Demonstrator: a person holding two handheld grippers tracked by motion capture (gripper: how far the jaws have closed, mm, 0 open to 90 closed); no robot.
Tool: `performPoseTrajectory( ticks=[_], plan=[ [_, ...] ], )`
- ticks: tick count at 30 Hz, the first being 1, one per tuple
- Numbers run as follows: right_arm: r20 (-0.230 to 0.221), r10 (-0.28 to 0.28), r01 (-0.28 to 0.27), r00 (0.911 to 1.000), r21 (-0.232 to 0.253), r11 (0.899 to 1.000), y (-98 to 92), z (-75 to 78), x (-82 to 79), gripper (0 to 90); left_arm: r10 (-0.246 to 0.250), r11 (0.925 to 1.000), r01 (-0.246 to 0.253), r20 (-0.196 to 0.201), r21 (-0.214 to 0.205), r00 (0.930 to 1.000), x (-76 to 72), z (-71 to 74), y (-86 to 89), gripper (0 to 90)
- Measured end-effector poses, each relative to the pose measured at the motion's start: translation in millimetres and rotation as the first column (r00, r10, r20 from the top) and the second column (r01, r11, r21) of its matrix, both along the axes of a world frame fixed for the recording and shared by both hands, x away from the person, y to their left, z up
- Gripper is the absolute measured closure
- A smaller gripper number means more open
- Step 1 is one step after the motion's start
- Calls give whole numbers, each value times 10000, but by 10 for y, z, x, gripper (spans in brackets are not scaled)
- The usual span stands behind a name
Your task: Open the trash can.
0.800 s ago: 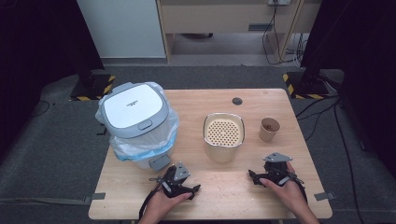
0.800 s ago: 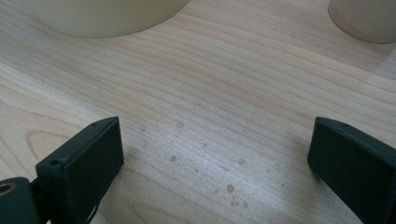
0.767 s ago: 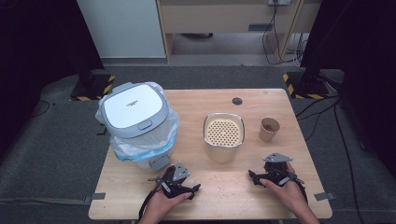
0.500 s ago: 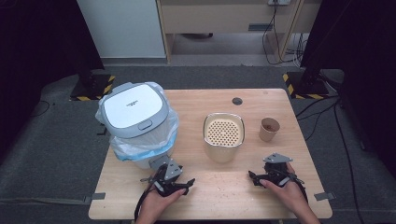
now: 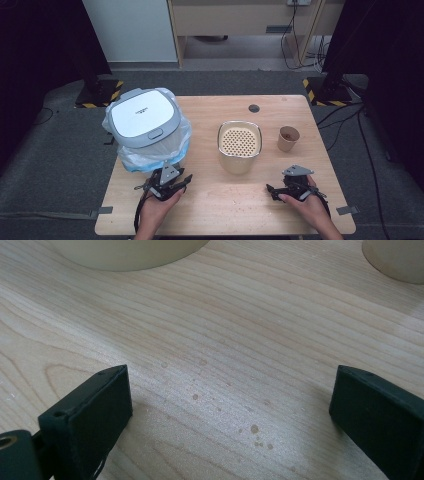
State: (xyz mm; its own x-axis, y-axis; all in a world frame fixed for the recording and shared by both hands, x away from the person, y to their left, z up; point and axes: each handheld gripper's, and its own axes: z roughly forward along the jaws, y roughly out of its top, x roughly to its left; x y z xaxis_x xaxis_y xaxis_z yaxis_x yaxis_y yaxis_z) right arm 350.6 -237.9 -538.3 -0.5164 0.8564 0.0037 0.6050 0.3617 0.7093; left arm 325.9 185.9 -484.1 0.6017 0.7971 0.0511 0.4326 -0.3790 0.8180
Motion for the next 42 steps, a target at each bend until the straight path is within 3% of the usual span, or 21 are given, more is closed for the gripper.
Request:
performPoseTrajectory(
  ticks=[7,11,20,28,32,33,34,42],
  plan=[
    [1,0,0,10000,0,10000,0,0,0,39,472,9968,-479,118,643,9988,60,-54,96,799],
    [25,28,-28,10000,-8,10000,-3,-1,0,39,610,9907,-626,167,1211,9980,69,-93,99,823],
    [-36,55,-54,10000,14,10000,-2,1,-11,40,816,9826,-805,5,1675,9967,74,-189,122,834],
    [-71,34,-34,10000,18,10000,-1,3,-18,39,976,9817,-954,-53,1648,9952,67,-219,130,851],
    [-53,23,-23,10000,30,10000,-1,2,-20,40,1169,9845,-1134,-186,1340,9930,65,-248,140,861],
    [-49,22,-22,10000,32,10000,-1,1,-20,40,1169,9845,-1134,-186,1340,9930,65,-248,140,861],
    [-21,50,-50,10000,11,10000,-4,1,-19,40,1170,9798,-1153,-14,1635,9931,48,-254,109,862],
    [-15,71,-71,10000,7,10000,-6,0,-18,38,1299,9778,-1279,-17,1658,9915,47,-270,98,862]
  ],
)
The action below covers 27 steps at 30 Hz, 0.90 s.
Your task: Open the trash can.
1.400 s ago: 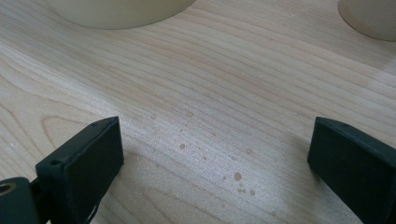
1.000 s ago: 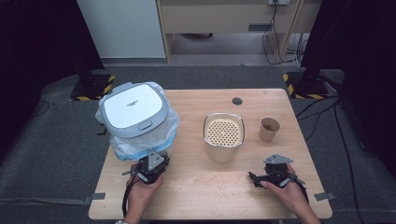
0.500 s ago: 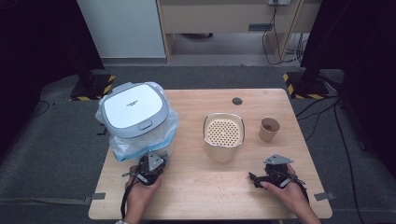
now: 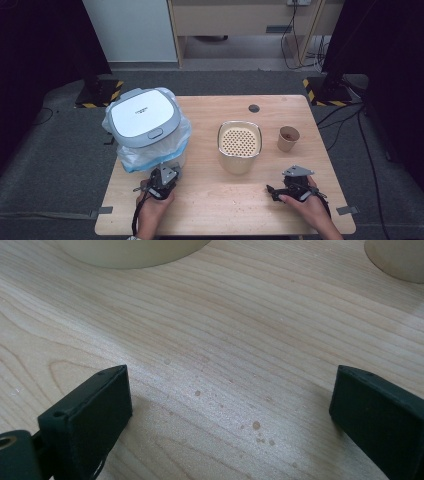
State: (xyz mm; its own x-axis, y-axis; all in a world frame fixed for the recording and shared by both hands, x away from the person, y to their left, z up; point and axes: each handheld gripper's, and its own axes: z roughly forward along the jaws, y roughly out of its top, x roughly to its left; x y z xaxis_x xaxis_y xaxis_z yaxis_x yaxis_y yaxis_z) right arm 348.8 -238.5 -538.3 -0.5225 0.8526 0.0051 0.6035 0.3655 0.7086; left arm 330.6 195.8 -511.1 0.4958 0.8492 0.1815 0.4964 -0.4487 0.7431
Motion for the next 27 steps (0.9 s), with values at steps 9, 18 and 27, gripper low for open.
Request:
performPoseTrajectory(
  ticks=[9,18,27],
  plan=[
    [-3,-37,38,10000,14,10000,4,-1,-1,37,79,9999,-80,-83,-118,9999,4,-21,3,863],
    [-29,-64,64,10000,15,10000,8,0,2,37,190,9994,-203,-445,-289,9988,38,-93,5,871],
    [-117,-60,59,9999,-70,10000,14,11,10,40,197,9987,-220,-478,-468,9987,43,-100,20,870]
  ],
)
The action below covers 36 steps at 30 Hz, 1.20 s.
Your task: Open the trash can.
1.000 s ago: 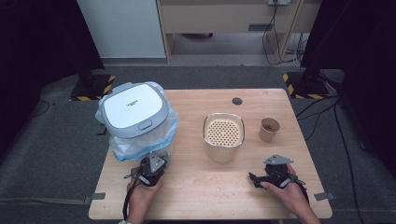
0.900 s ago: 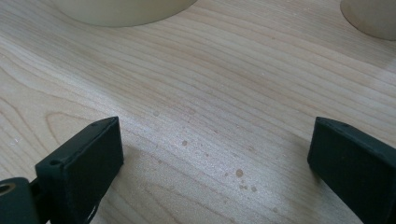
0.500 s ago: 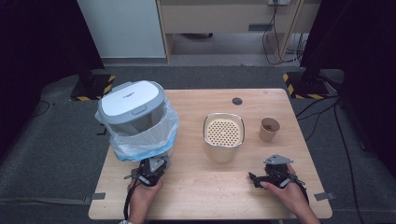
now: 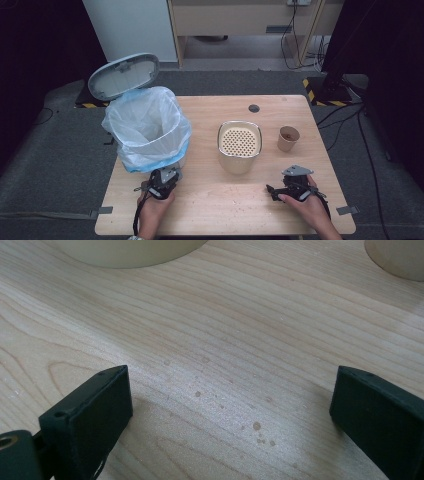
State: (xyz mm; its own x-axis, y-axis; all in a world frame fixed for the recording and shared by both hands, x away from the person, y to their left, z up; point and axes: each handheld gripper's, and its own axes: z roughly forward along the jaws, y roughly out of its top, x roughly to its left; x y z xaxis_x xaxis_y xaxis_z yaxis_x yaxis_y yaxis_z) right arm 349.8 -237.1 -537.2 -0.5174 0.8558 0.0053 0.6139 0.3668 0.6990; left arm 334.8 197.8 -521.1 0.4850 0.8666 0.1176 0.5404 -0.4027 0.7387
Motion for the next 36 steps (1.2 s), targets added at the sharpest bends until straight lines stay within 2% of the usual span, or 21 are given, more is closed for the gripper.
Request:
performPoseTrajectory(
  ticks=[2,3,6,8,10,15,18,24,28,36],
  plan=[
    [-59,-40,40,10000,4,10000,4,5,0,44,-8,10000,8,-3,-8,10000,1,1,1,870],
    [-180,-28,26,9998,-111,9999,3,29,6,77,-21,10000,21,-4,0,10000,1,2,2,870],
    [4,-23,23,10000,-404,9992,-1,75,8,100,-36,10000,36,-9,7,10000,2,3,2,870],
    [86,-19,22,10000,-424,9991,-9,96,10,100,-35,10000,35,-22,-21,10000,4,4,3,871],
    [355,-332,340,9988,-215,9992,-44,164,10,109,-10,9999,9,-54,-120,10000,7,4,11,871],
    [673,-837,846,9942,-107,9964,-120,230,33,124,-17,10000,16,-35,-77,10000,5,3,3,871],
    [691,-1092,1092,9916,33,9940,-145,250,56,121,-34,9999,34,-30,-96,10000,7,2,6,871],
    [717,-1287,1279,9891,159,9917,-167,297,84,109,-37,10000,37,-12,-62,10000,5,2,3,871],
    [917,-1255,1243,9878,187,9921,-206,365,103,82,-35,10000,35,-5,-38,10000,4,2,1,871],
    [975,-1468,1452,9844,228,9891,-282,476,193,110,-39,10000,39,-7,-60,10000,4,1,3,871]
  ],
)
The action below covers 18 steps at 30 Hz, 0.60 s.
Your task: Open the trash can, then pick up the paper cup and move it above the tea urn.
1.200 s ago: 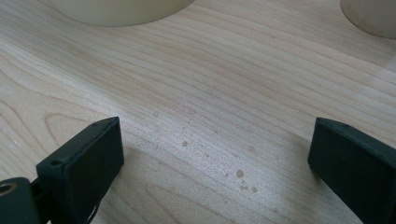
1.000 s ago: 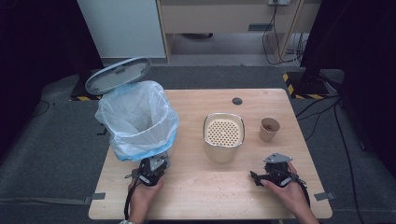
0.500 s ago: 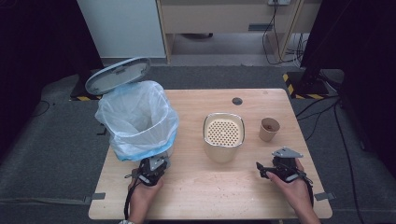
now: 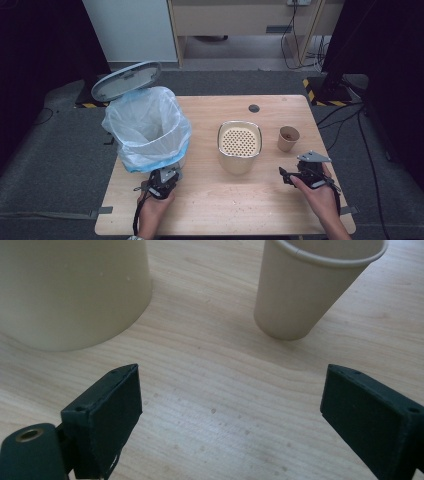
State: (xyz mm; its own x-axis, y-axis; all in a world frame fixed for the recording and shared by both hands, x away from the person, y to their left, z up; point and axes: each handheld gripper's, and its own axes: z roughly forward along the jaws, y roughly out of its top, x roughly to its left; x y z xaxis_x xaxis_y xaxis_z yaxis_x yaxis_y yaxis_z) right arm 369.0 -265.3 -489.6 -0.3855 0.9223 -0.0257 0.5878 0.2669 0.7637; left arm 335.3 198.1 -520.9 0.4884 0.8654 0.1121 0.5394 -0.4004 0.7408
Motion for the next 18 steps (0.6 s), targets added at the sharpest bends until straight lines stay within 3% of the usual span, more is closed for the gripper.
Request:
performPoseTrajectory(
  ticks=[3,15,18],
  plan=[
    [-143,-54,55,9999,62,10000,-9,56,56,120,2,10000,-2,-3,-33,10000,1,-1,2,871],
    [315,-725,715,9969,308,9970,-52,269,264,84,1,10000,-1,-12,-65,10000,3,-1,4,872],
    [308,-640,630,9975,345,9974,-66,270,299,63,4,10000,-4,-12,-75,10000,4,-1,5,872]
  ],
)
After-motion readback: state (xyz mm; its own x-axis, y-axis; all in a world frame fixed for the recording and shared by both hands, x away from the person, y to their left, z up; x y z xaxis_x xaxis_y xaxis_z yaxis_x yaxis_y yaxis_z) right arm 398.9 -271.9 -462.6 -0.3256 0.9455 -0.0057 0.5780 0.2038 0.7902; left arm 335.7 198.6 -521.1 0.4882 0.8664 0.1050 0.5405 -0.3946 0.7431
